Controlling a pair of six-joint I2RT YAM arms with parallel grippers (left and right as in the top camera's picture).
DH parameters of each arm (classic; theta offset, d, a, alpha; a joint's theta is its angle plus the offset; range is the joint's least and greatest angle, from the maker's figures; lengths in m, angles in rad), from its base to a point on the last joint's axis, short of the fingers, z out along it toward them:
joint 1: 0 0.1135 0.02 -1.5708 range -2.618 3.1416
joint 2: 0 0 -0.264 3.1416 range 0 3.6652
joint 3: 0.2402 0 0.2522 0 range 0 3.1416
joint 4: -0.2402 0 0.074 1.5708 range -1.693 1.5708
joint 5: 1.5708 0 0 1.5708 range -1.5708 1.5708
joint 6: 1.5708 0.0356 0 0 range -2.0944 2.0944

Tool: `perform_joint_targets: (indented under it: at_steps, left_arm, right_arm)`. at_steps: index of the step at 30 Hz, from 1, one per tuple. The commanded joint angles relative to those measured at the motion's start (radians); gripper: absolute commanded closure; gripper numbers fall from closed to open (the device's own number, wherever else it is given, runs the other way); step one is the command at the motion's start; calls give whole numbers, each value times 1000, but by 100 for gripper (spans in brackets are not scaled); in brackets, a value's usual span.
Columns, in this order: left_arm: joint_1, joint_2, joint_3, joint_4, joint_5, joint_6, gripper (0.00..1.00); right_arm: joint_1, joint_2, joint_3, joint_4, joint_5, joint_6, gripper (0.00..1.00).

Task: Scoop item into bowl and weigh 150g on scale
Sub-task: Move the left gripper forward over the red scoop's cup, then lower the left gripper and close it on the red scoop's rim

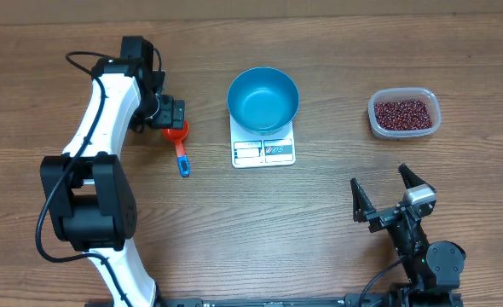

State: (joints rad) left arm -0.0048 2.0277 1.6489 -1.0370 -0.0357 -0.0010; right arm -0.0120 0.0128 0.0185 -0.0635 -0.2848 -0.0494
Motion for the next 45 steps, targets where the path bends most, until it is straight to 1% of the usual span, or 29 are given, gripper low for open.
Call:
perform_joint_targets:
  at_steps: [1,14,22,29,34,45]
  left_arm:
    - [7,13,21,18,-17,-14,0]
    - [7,13,3,29,-21,-14,0]
    - [7,13,-72,111,-24,-26,0]
    - [7,13,-119,130,-24,-29,0]
    - [7,13,-168,175,-24,-29,0]
    - [7,13,-214,249,-24,-29,0]
  right_arm:
    - [5,-10,-11,5,-5,-1,0]
    - [5,-10,-11,5,-5,-1,0]
    - [5,-10,-11,5,-5,-1,0]
    - [5,-10,-11,5,-5,-1,0]
    - [5,-10,-11,5,-5,-1,0]
    - [5,-10,-11,5,-5,-1,0]
